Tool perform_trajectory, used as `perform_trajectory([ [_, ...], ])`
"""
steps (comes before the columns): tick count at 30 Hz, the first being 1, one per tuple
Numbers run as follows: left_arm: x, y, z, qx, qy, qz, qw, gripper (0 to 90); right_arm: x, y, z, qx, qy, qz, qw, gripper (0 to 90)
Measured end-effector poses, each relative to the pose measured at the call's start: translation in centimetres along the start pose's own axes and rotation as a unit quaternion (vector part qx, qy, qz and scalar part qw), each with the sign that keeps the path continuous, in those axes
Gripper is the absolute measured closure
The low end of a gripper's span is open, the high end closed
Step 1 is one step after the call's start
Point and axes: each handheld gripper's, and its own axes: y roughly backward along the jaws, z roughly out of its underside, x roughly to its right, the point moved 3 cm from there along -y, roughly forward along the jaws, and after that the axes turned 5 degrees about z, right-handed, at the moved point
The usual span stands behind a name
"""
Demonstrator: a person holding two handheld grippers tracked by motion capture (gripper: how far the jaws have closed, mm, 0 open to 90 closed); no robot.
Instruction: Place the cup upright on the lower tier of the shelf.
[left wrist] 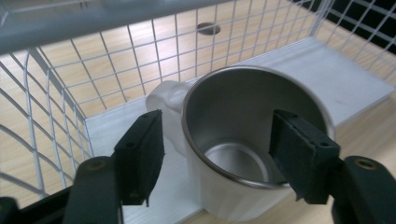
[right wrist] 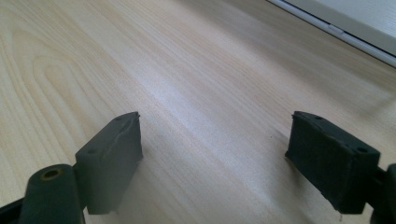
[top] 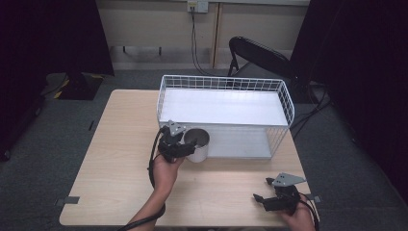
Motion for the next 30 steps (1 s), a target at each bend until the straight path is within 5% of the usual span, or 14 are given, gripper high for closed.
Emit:
perform_trajectory([
  [3, 0.3, 0.7, 0.2, -0.003, -0.004, 0.021, 0.9998, 29.7, 0.0, 0.0, 0.0, 0.0, 0.0, 0.0, 1.0, 16.9],
  [15, 0.9, 2.4, 0.9, 0.004, -0.02, 0.044, 0.9988, 19.9, 0.0, 0.0, 0.0, 0.0, 0.0, 0.0, 1.0, 16.9],
  [30, 1.7, 0.7, 3.2, -0.034, -0.033, 0.027, 0.9985, 19.2, 0.0, 0.0, 0.0, -0.001, 0.0, 0.0, 1.0, 16.9],
])
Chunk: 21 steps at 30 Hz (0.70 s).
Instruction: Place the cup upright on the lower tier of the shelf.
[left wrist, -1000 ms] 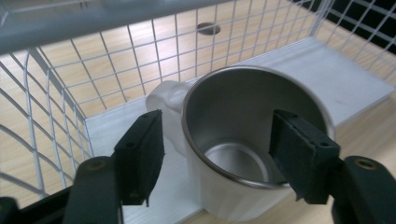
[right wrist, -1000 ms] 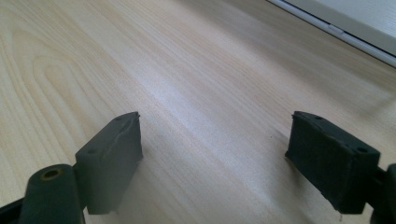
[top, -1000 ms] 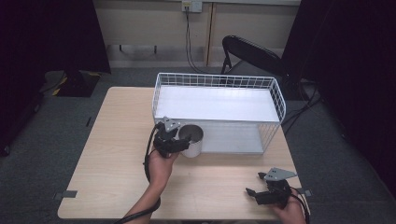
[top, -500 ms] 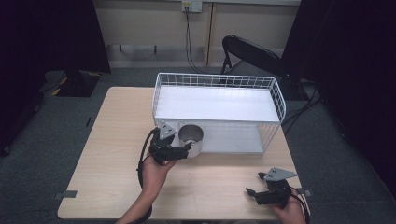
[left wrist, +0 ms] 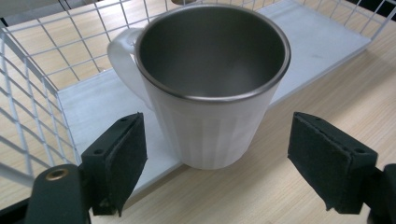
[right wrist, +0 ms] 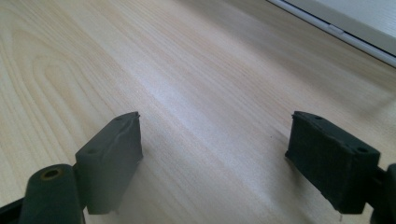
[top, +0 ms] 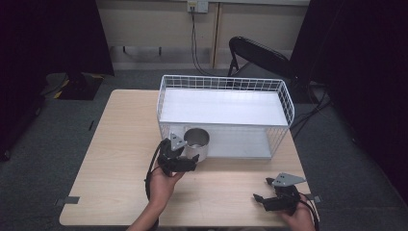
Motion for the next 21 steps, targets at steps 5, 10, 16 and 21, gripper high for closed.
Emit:
perform_trajectory([
  [5, 0.2, -0.8, 0.1, -0.003, -0.005, -0.009, 0.9999, 22.7, 0.0, 0.0, 0.0, 0.0, 0.0, 0.0, 1.0, 16.9],
  [10, 0.3, -1.5, 0.1, -0.002, 0.001, -0.02, 0.9998, 26.1, 0.0, 0.0, 0.0, 0.0, 0.0, 0.0, 1.0, 16.9],
  [16, 0.2, -1.7, 0.3, -0.001, 0.011, -0.022, 0.9997, 29.3, 0.0, 0.0, 0.0, 0.0, 0.0, 0.0, 1.0, 16.9],
  [21, 0.3, -2.1, 0.5, -0.002, 0.009, -0.026, 0.9996, 31.4, 0.0, 0.0, 0.0, 0.0, 0.0, 0.0, 1.0, 16.8],
])
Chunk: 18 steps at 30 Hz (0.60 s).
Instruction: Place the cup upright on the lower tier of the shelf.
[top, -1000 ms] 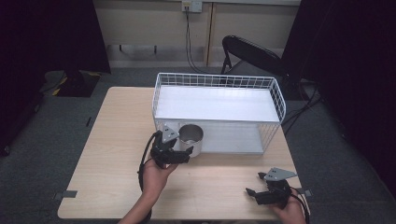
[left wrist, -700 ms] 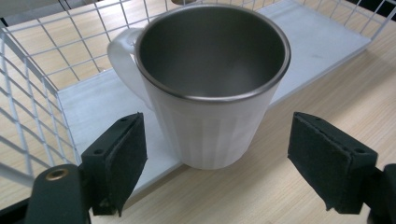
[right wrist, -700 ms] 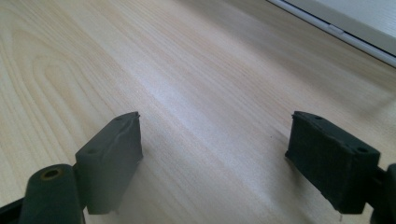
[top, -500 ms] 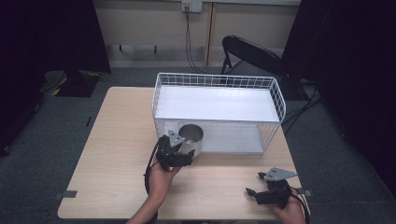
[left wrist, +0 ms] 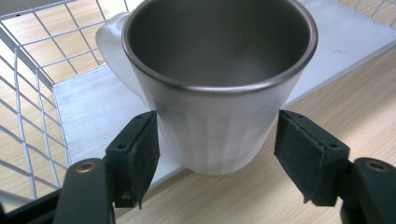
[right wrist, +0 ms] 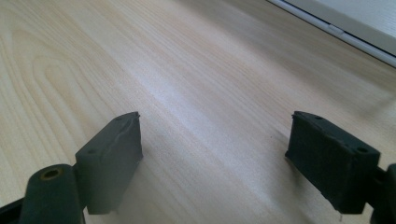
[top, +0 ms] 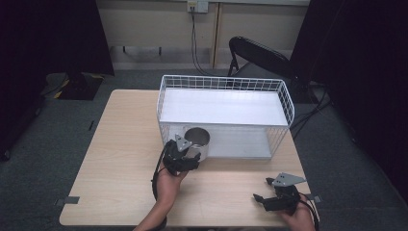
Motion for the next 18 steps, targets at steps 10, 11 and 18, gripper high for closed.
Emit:
perform_trajectory([
  [10, -0.22, -0.29, 0.06, -0.004, -0.007, -0.001, 1.0, 44.2, 0.0, 0.0, 0.0, 0.0, 0.0, 0.0, 1.0, 16.9],
  [11, -0.21, -0.31, 0.05, -0.005, -0.007, -0.002, 1.0, 44.2, 0.0, 0.0, 0.0, 0.0, 0.0, 0.0, 1.0, 16.9],
  [18, -0.09, -0.75, -0.16, -0.004, 0.0, -0.008, 1.0, 46.7, 0.0, 0.0, 0.0, 0.0, 0.0, 0.001, 1.0, 16.8],
])
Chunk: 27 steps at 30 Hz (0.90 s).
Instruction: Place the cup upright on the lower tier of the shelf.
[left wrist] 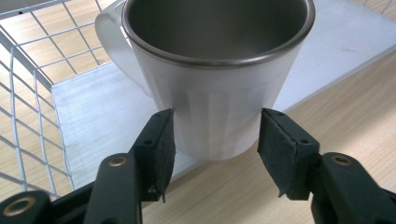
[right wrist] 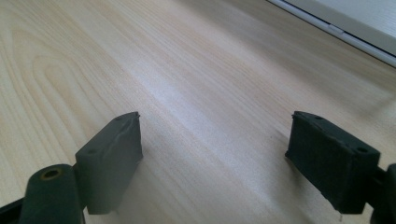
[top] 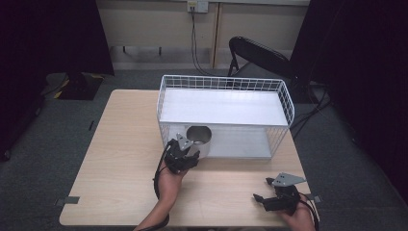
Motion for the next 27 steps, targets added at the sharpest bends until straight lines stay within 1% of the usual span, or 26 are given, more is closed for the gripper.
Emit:
perform_trajectory([
  [1, -0.02, -0.06, -0.05, -0.004, 0.004, -0.001, 1.0, 48.8, 0.0, 0.0, 0.0, 0.0, 0.0, 0.0, 1.0, 16.9],
  [2, -0.04, -0.13, -0.1, -0.002, 0.007, -0.001, 1.0, 48.8, 0.0, 0.0, 0.0, 0.0, 0.0, 0.0, 1.0, 16.9],
  [7, -0.11, -0.3, -0.24, -0.004, 0.009, -0.002, 0.9999, 51.5, 0.0, 0.0, 0.0, 0.0, 0.0, 0.0, 1.0, 16.9],
  [8, -0.1, -0.35, -0.27, -0.002, 0.012, -0.001, 0.9999, 51.7, 0.0, 0.0, 0.0, 0.0, 0.0, 0.0, 1.0, 16.9],
  [10, -0.14, -0.42, -0.31, -0.001, 0.012, -0.002, 0.9999, 53.6, 0.0, 0.0, 0.0, 0.0, 0.0, 0.0, 1.0, 16.9],
  [11, -0.11, -0.5, -0.36, 0.003, 0.016, -0.002, 0.9999, 54.6, 0.0, 0.0, 0.0, 0.0, 0.0, 0.0, 1.0, 16.9],
  [13, -0.1, -0.52, -0.38, 0.0, 0.015, 0.0, 0.9999, 55.9, 0.0, 0.0, 0.0, 0.0, 0.0, 0.0, 1.0, 16.9],
  [15, -0.08, -0.63, -0.43, 0.003, 0.017, 0.001, 0.9998, 58.8, 0.0, 0.0, 0.0, 0.0, 0.0, 0.0, 1.0, 16.9],
  [19, -0.12, -0.73, -0.55, 0.005, 0.022, 0.005, 0.9997, 59.0, 0.0, 0.0, 0.0, 0.0, 0.0, 0.0, 1.0, 16.9],
  [21, -0.09, -0.78, -0.58, 0.007, 0.027, 0.007, 0.9996, 59.7, 0.0, 0.0, 0.0, 0.0, 0.0, 0.0, 1.0, 16.9],
  [22, -0.03, -0.82, -0.61, 0.012, 0.031, 0.008, 0.9994, 59.7, 0.0, 0.0, 0.0, 0.0, 0.0, 0.0, 1.0, 16.9],
  [23, -0.04, -0.81, -0.62, 0.012, 0.029, 0.009, 0.9995, 60.4, 0.01, 0.0, 0.0, 0.0, 0.0, 0.0, 1.0, 16.9],
  [27, 0.14, -0.94, -0.68, 0.015, 0.039, 0.011, 0.9991, 61.4, 0.02, -0.01, -0.01, 0.0, 0.0, -0.001, 1.0, 16.8],
])
